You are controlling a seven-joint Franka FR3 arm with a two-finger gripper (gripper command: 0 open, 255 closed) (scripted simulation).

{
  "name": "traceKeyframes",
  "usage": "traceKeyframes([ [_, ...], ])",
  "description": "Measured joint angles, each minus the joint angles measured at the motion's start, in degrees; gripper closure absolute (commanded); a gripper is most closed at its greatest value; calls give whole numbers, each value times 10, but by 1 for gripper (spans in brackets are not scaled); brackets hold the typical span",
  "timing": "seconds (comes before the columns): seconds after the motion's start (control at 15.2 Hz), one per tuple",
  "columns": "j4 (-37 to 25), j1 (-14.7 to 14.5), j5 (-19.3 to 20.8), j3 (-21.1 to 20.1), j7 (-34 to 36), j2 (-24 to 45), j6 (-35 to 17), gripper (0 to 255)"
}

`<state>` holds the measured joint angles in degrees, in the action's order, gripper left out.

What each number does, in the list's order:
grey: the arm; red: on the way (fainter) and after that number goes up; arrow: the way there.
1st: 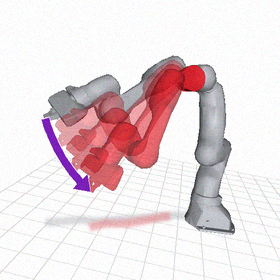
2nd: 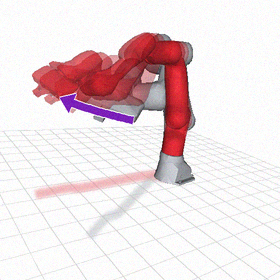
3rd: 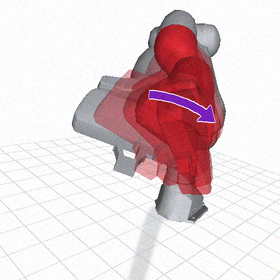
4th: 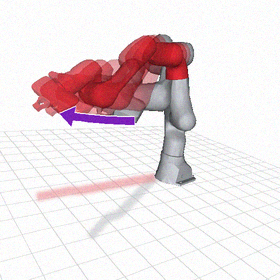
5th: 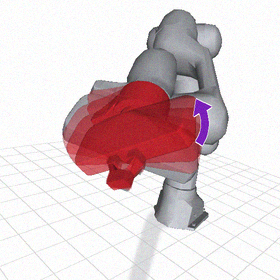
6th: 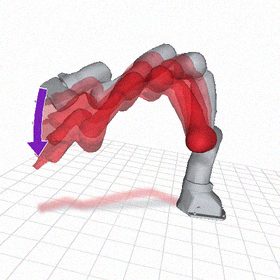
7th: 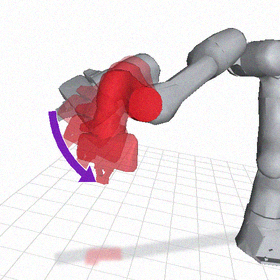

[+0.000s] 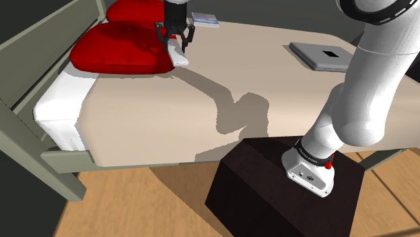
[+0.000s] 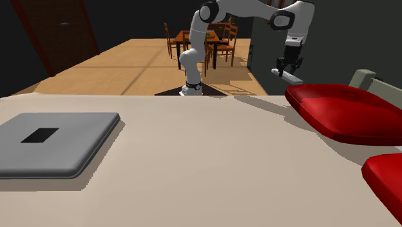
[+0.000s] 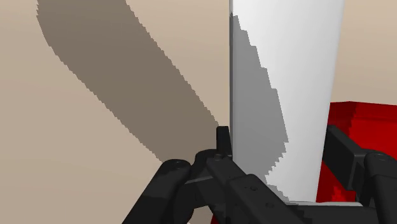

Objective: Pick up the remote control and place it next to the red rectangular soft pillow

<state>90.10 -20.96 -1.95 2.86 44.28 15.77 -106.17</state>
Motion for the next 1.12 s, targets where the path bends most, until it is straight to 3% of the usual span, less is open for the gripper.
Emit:
traceKeyframes([
  [1.12, 94, 0, -3, -1, -5, 26, -121, 255],
])
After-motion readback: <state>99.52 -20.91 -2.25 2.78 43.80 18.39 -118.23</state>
